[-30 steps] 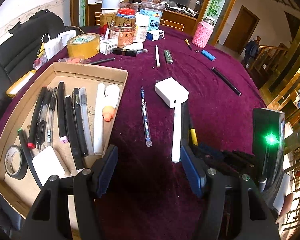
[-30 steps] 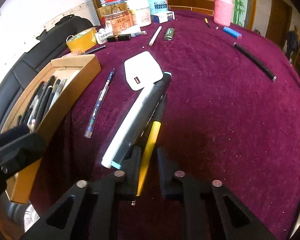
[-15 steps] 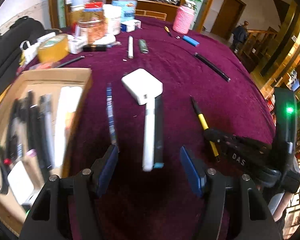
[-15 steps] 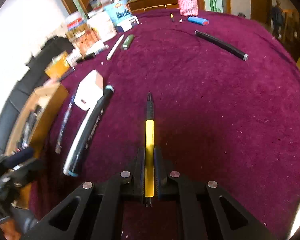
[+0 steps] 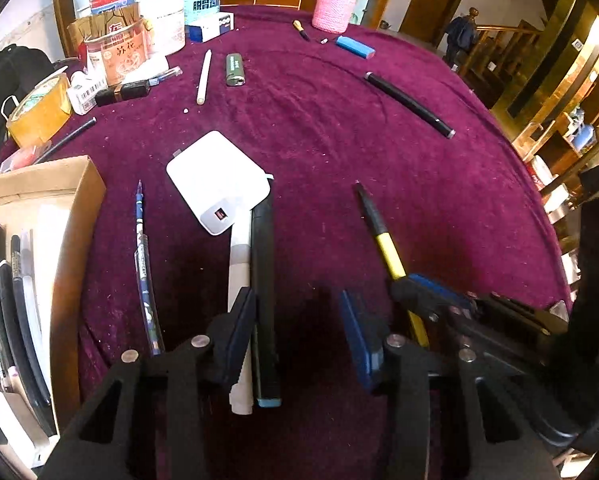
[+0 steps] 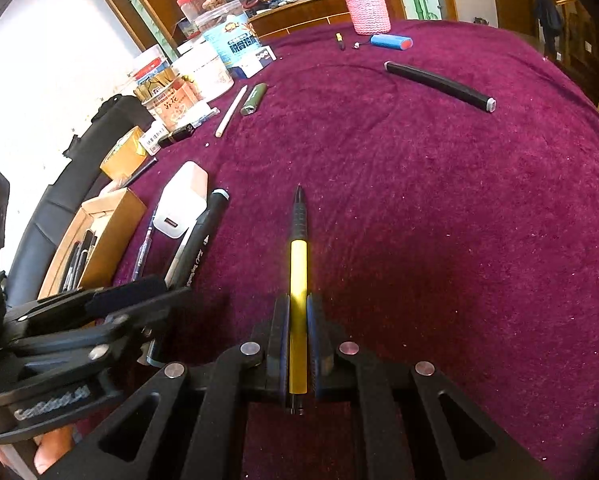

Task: Organize rigid objects
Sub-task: 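Grasp the yellow-barrel pen with the right tool, then grasp the black teal-capped marker with the left tool while the right tool holds the yellow pen, then carry the yellow pen and black marker into the tray and open both tools, then move both tools back from the tray toward the white marker and charger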

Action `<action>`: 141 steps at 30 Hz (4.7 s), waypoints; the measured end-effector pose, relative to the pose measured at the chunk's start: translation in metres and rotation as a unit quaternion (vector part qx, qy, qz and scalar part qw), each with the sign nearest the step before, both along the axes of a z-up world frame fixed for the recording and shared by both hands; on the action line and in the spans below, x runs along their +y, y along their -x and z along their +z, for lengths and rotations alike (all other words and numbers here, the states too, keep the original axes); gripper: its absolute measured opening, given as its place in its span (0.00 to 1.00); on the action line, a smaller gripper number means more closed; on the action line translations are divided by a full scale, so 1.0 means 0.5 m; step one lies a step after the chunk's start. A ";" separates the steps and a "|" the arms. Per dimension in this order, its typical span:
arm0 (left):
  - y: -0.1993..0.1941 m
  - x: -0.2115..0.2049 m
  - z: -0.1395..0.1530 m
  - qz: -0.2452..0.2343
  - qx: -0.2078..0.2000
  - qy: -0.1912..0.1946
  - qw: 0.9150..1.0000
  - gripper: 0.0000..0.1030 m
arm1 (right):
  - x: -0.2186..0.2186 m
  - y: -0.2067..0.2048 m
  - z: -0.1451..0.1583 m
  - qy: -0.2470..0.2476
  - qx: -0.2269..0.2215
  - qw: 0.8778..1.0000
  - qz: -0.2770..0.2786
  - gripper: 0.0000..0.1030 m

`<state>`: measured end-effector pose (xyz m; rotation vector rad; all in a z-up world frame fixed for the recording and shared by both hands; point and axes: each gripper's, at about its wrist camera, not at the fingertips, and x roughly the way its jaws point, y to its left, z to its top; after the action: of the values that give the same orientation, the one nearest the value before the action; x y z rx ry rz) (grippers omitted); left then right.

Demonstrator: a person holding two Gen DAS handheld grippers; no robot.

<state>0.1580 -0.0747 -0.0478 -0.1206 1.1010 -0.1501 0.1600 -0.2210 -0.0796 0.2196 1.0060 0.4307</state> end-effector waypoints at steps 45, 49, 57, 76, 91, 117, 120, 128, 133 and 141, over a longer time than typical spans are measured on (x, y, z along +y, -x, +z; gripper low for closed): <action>0.194 0.042 0.124 0.005 -0.062 0.032 0.998 0.14 | 0.017 0.050 0.036 -0.028 -0.002 1.000 -0.011 0.07; 0.206 0.090 0.142 0.036 -0.080 0.019 0.996 0.14 | 0.054 0.085 0.086 -0.042 -0.027 0.999 0.011 0.07; 0.233 0.184 0.154 0.092 -0.096 0.006 0.991 0.14 | 0.165 0.137 0.165 -0.045 -0.070 0.994 0.073 0.07; 0.244 0.415 0.109 0.204 -0.080 0.037 0.975 0.14 | 0.373 0.121 0.156 -0.026 -0.051 0.985 0.161 0.07; 0.190 0.523 0.036 0.246 -0.029 0.104 0.963 0.14 | 0.481 0.043 0.080 -0.009 0.012 0.983 0.181 0.08; 0.123 0.528 0.000 0.269 0.007 0.098 0.958 0.14 | 0.527 0.017 0.043 0.018 0.030 0.982 0.184 0.08; 0.125 0.527 0.000 0.269 0.005 0.101 0.958 0.15 | 0.528 0.018 0.043 0.018 0.029 0.982 0.185 0.08; 0.136 0.520 0.018 0.266 -0.010 0.099 0.959 0.26 | 0.511 0.025 0.052 -0.002 0.027 0.981 0.190 0.14; 0.159 0.487 0.057 0.257 -0.042 0.080 0.962 0.43 | 0.457 0.053 0.089 -0.034 0.001 0.980 0.198 0.35; 0.184 0.349 0.111 0.191 -0.082 0.054 0.977 0.65 | 0.298 0.088 0.124 -0.074 -0.011 0.986 0.151 0.41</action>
<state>0.0661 0.0998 0.0077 -0.4074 0.8876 0.1235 0.1162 -0.0719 -0.0178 0.1946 0.9886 0.7834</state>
